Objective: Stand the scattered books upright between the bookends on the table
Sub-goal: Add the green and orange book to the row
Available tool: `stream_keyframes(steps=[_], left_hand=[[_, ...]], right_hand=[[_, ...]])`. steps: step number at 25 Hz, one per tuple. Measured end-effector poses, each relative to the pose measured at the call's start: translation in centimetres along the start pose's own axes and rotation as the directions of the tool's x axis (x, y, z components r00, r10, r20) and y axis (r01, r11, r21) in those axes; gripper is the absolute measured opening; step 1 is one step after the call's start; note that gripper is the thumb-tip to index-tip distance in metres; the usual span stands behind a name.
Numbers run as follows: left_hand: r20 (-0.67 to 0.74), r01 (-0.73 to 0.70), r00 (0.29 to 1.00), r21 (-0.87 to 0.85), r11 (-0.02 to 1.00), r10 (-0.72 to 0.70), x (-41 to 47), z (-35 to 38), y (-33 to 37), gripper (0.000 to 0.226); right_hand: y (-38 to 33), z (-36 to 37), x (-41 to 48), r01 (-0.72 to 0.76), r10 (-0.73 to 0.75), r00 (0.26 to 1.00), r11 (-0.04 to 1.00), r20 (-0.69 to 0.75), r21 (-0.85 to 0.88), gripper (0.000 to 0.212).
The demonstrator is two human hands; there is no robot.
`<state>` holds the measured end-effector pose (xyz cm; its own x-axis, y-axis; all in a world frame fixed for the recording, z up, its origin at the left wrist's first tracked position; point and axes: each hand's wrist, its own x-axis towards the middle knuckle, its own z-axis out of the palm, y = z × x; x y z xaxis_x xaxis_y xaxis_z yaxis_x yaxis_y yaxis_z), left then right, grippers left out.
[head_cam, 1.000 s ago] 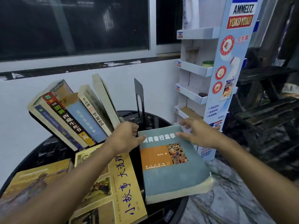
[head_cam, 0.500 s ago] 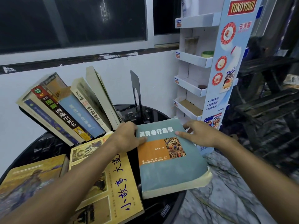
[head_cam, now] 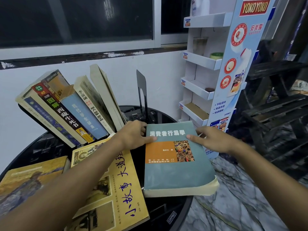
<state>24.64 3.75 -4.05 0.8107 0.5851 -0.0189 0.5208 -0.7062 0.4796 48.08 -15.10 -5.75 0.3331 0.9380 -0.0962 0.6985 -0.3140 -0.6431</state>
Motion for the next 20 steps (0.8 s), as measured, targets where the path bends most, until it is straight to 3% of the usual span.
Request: stream_keyframes(steps=[3, 5, 8, 12, 16, 20], left_hand=[[-0.037, 0.075, 0.997, 0.284, 0.956, -0.067, 0.4, 0.3, -0.3, 0.068], [-0.036, 0.101, 0.995, 0.330, 0.938, -0.095, 0.2, 1.0, -0.1, 0.072], [-0.040, 0.076, 0.997, 0.271, 0.960, -0.067, -0.1, 1.5, 0.3, 0.064], [-0.016, 0.069, 0.998, 0.189, 0.979, -0.067, -0.1, 1.4, 0.4, 0.047], [-0.001, 0.065, 0.998, 0.116, 0.991, -0.065, -0.4, 1.3, 0.8, 0.048], [-0.052, 0.036, 0.998, -0.013, 0.999, -0.037, -1.1, -0.1, 0.6, 0.051]], right_hand=[[0.6, -0.1, 0.3, -0.035, 0.034, 0.999, 0.998, 0.029, 0.048, 0.050], [0.9, 0.0, 0.4, -0.059, 0.053, 0.997, 0.993, 0.063, 0.098, 0.049], [1.0, 0.2, 0.3, -0.063, 0.053, 0.997, 0.982, 0.060, 0.180, 0.048], [0.6, 0.4, 0.1, -0.007, 0.020, 0.998, 0.969, -0.052, 0.246, 0.048], [-0.1, 0.7, -0.3, 0.058, 0.001, 0.993, 0.869, -0.119, 0.492, 0.038], [-1.0, 0.5, -0.7, 0.165, -0.023, 0.970, 0.791, -0.241, 0.589, 0.033]])
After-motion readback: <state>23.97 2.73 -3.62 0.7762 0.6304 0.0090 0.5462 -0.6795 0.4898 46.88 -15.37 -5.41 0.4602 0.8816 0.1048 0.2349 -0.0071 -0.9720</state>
